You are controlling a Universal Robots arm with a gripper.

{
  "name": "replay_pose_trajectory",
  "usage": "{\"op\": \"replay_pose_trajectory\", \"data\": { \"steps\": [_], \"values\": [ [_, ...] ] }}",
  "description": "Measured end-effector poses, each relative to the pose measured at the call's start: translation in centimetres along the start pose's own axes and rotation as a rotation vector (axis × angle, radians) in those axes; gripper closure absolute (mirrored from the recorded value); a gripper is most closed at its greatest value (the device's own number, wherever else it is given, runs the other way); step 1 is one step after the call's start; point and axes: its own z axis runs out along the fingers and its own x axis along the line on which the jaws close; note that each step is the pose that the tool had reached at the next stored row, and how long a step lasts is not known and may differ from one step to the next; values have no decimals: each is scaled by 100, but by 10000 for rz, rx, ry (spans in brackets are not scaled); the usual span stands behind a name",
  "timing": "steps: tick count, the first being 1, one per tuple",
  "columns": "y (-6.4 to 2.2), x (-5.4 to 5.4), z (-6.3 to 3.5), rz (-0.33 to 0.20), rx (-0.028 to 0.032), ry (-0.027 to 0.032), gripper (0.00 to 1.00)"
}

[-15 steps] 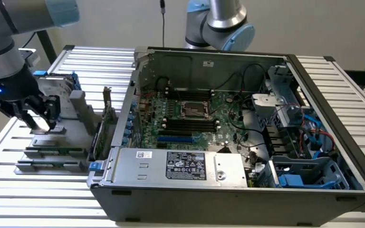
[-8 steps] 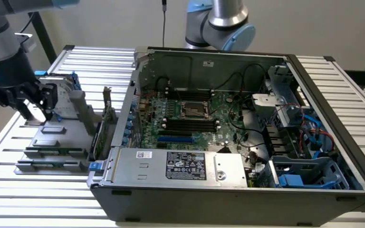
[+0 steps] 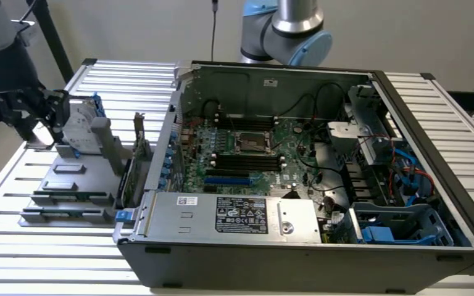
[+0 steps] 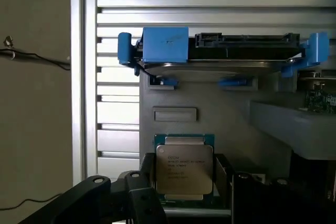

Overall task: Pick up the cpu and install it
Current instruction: 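Pick up the cpu and move it towards the insertion slot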

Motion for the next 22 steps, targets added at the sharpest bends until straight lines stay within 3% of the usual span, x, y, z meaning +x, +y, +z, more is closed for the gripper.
{"op": "replay_pose_trajectory", "data": {
  "steps": [7,17,22],
  "values": [
    [5,-94,-324,1,-1,37,45],
    [12,-459,-793,-60,-13,124,45],
    [12,-641,-902,-118,-24,142,45]
  ]
}}
